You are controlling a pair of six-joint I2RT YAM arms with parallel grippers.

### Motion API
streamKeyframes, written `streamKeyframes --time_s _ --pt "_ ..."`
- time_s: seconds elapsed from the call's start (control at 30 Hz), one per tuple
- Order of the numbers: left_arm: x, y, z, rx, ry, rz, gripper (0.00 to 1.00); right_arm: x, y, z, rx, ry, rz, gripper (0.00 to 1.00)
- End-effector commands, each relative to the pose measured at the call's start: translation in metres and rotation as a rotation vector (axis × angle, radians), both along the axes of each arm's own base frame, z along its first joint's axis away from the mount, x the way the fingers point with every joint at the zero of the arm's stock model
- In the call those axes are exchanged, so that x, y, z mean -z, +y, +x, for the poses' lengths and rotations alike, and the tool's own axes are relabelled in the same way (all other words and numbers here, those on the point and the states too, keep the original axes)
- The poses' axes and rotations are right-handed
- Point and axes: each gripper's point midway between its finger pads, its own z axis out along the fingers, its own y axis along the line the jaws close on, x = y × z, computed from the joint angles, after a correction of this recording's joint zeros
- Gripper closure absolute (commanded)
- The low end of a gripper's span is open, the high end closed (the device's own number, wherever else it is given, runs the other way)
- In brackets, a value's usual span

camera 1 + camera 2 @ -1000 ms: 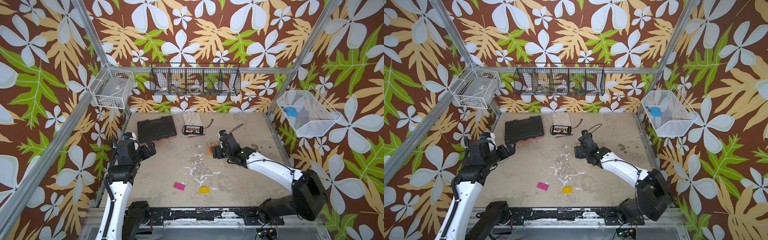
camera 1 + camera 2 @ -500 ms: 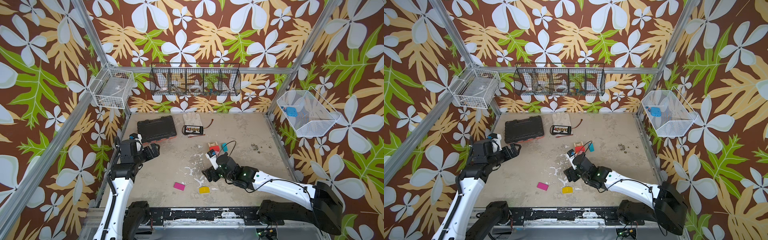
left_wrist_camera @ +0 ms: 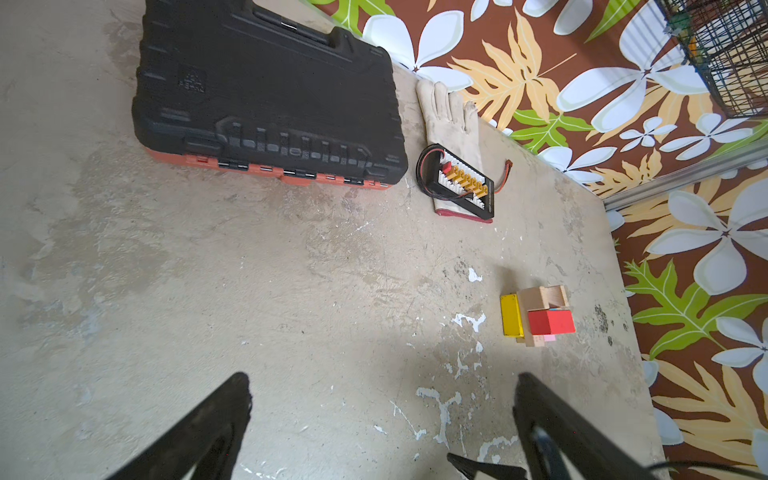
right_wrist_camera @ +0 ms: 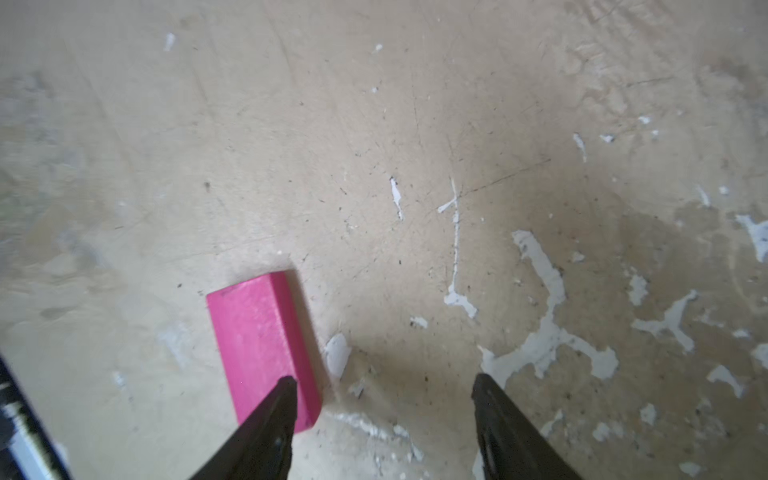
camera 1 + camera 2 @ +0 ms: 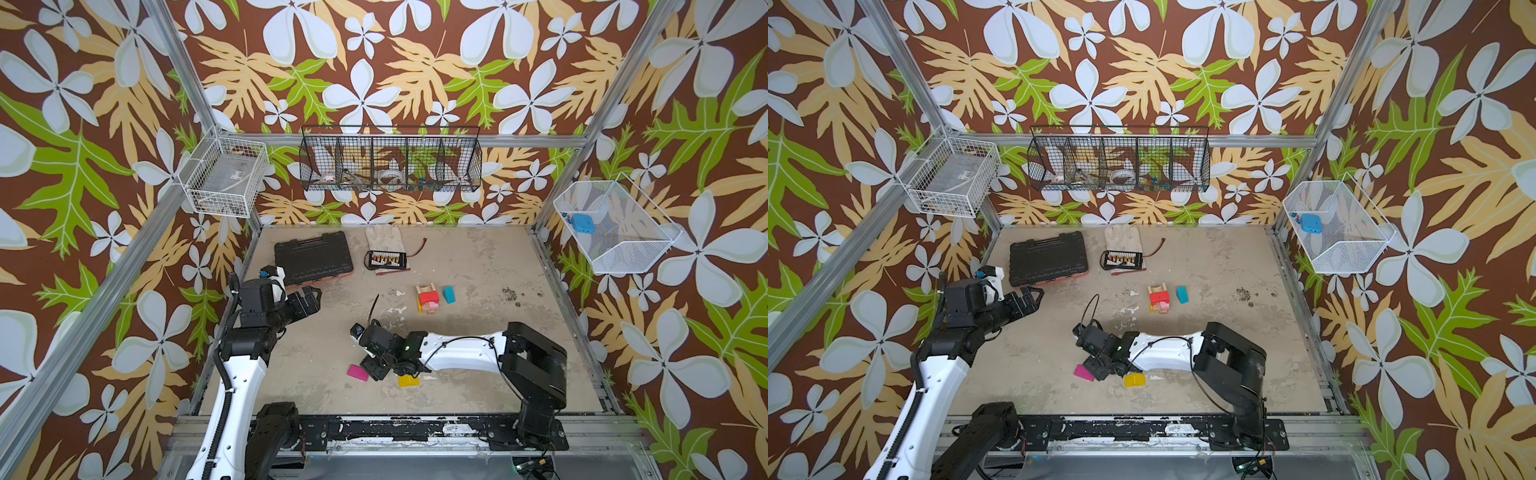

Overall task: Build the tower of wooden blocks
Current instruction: 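Move the right gripper back toward the magenta bar near the robot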

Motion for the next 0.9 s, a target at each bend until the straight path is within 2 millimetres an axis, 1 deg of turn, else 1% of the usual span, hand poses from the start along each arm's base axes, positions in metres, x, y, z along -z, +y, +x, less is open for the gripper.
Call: streamKeyframes --time_s 0.0,0.23,0.3,0.37,0.47,0.53,0.6,0.7,0.77,0.87 --pt "-0.003 0.001 0.002 0.002 -0.017 0.015 0.0 0.009 0.001 0.0 -0.02 0.008 -0.049 0.33" --pt "-0.003 0.001 0.002 0.003 -0.017 0.012 0.0 0.012 0.023 -0.024 -0.106 0.024 -0.038 0.33" --pt "-0.003 0.001 0.002 0.002 -0.018 0.012 0.0 0.014 0.027 -0.028 -0.114 0.027 -0.04 0.33" --pt "-0.004 0.001 0.002 0.001 -0.021 0.014 0.0 0.014 0.029 -0.027 -0.107 0.016 -0.049 0.33" --pt "-0.005 0.002 0.001 -0.001 -0.025 0.017 0.0 0.01 0.03 -0.023 -0.081 0.0 -0.052 0.33" --pt "-0.004 0.002 0.001 -0.002 -0.024 0.016 0.0 0.002 0.031 -0.023 -0.059 0.005 -0.028 0.33" --pt "-0.004 0.002 0.002 -0.004 -0.022 0.016 0.0 -0.006 0.035 -0.027 -0.035 0.018 0.005 0.32" --pt "-0.003 0.004 0.002 -0.013 -0.016 0.021 0.0 -0.015 0.04 -0.037 0.002 0.038 0.041 0.27" --pt "-0.001 0.006 0.002 -0.027 -0.008 0.025 0.0 -0.015 0.044 -0.045 0.014 0.053 0.052 0.26" --pt "-0.001 0.008 0.002 -0.033 -0.005 0.028 0.0 -0.008 0.05 -0.056 0.024 0.079 0.037 0.26"
